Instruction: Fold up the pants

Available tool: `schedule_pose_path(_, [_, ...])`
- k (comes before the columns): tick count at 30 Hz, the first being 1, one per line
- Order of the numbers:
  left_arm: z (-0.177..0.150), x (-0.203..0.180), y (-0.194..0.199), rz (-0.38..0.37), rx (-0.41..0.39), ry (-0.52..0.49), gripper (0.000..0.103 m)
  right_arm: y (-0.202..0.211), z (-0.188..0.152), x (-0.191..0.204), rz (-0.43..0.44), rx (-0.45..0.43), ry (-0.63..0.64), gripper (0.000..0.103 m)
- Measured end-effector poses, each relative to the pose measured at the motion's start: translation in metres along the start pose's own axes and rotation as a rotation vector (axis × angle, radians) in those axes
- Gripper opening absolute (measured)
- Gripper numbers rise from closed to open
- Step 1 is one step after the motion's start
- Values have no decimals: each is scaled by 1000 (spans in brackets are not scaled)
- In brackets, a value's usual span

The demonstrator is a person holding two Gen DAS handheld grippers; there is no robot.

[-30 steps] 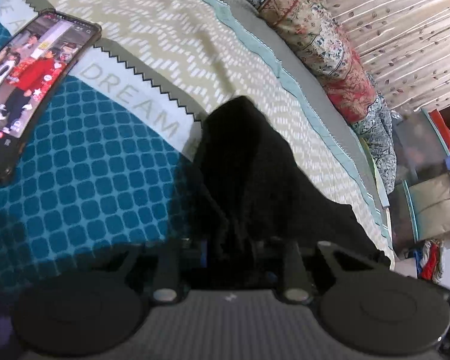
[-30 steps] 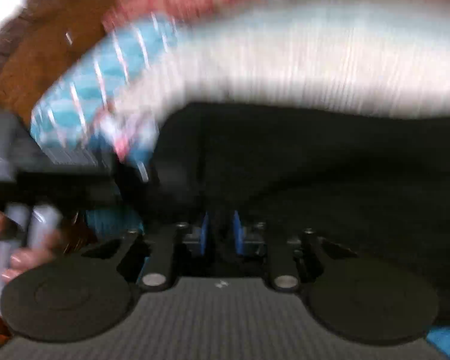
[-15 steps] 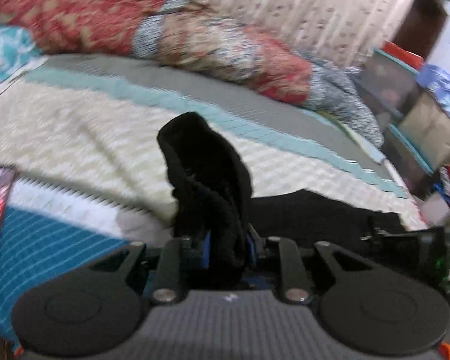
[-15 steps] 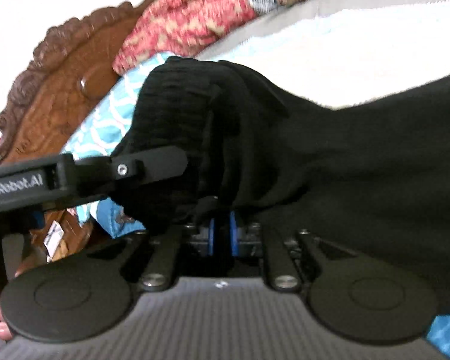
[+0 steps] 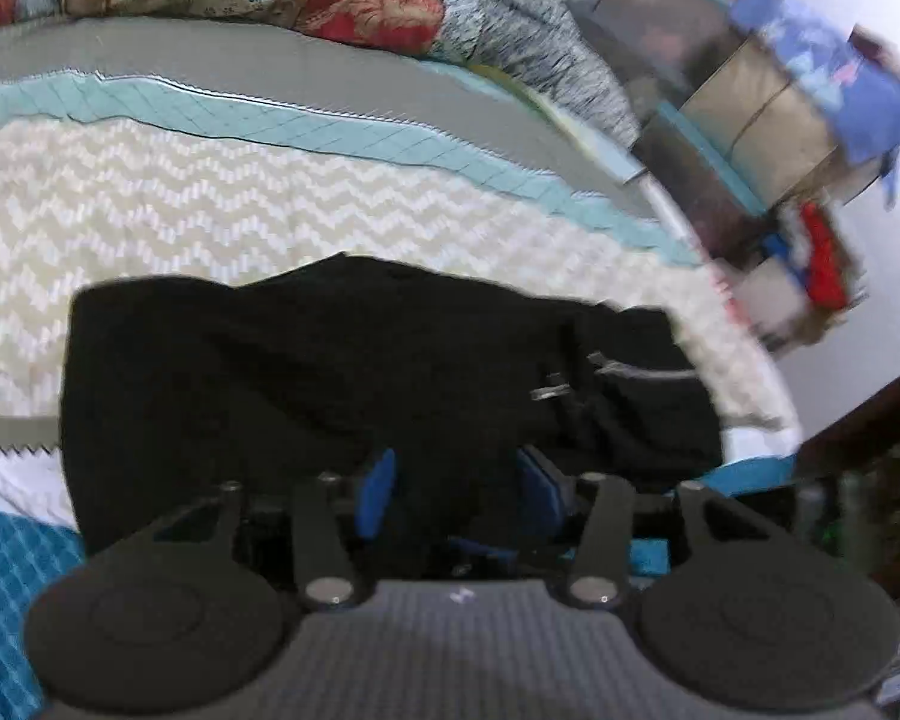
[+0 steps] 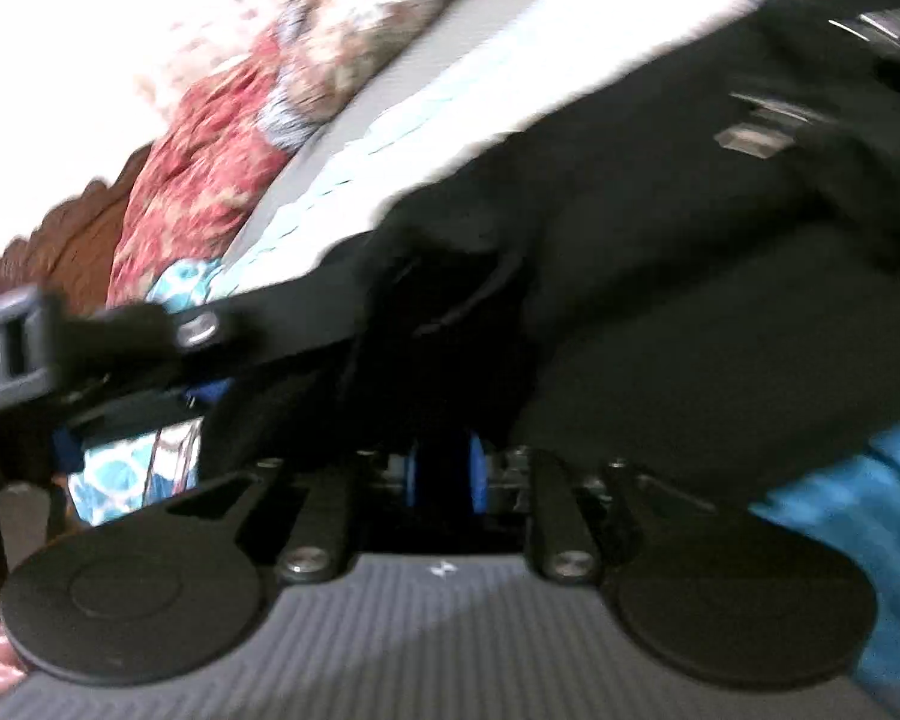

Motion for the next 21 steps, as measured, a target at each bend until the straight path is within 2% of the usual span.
schedule_pose_path(1, [3,4,12,-29,-32,23,49,10,2,-4,20,-26,-17,28])
schedule_pose_path(2, [7,10,23,-39,-64,50,52,19,4,-6,36,-50,-27,36])
schedule_pose_path(3, [11,20,34,-35,-98,82,53,27,8,-7,53,-82,-37,48])
schedule_pose_path(5, [16,48,53,7,-150,159,54,36,15,-9,84,-137,-69,60])
schedule_pose_path(8, [11,86,61,95,-154,254,54,18,27,-5,128,-129,-114,68])
schedule_pose_path(11, [2,106,56,104,-136,331,54,-11,32,3,133,-88,-104,71])
schedule_pose_path(12, [0,108,50,116,-126,340,54,-18,30,3,132,-56,-103,65])
schedule_pose_path(14, [-5,113,42,145,-100,340,54,-20,29,8,152,-3,-85,35])
schedule_pose_path(15, [-7,112,39,144,-92,335,54,-19,31,18,152,-13,-29,29])
schedule_pose_path(19, [-7,98,33,125,-87,288,54,22,57,38,130,-141,134,28])
schedule_pose_path(21, [-6,89,25,116,-78,258,54,31,64,30,61,-186,193,28])
Point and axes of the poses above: each gripper's, at about its wrist camera, not at the fingertips, and y roughly against the way its jaws point, x to its left, z to its top, the point moved 10 cm from there along -y, roughly the way its jaws point, and after that the axes turned 4 degrees about z, right-handed, at the moved point
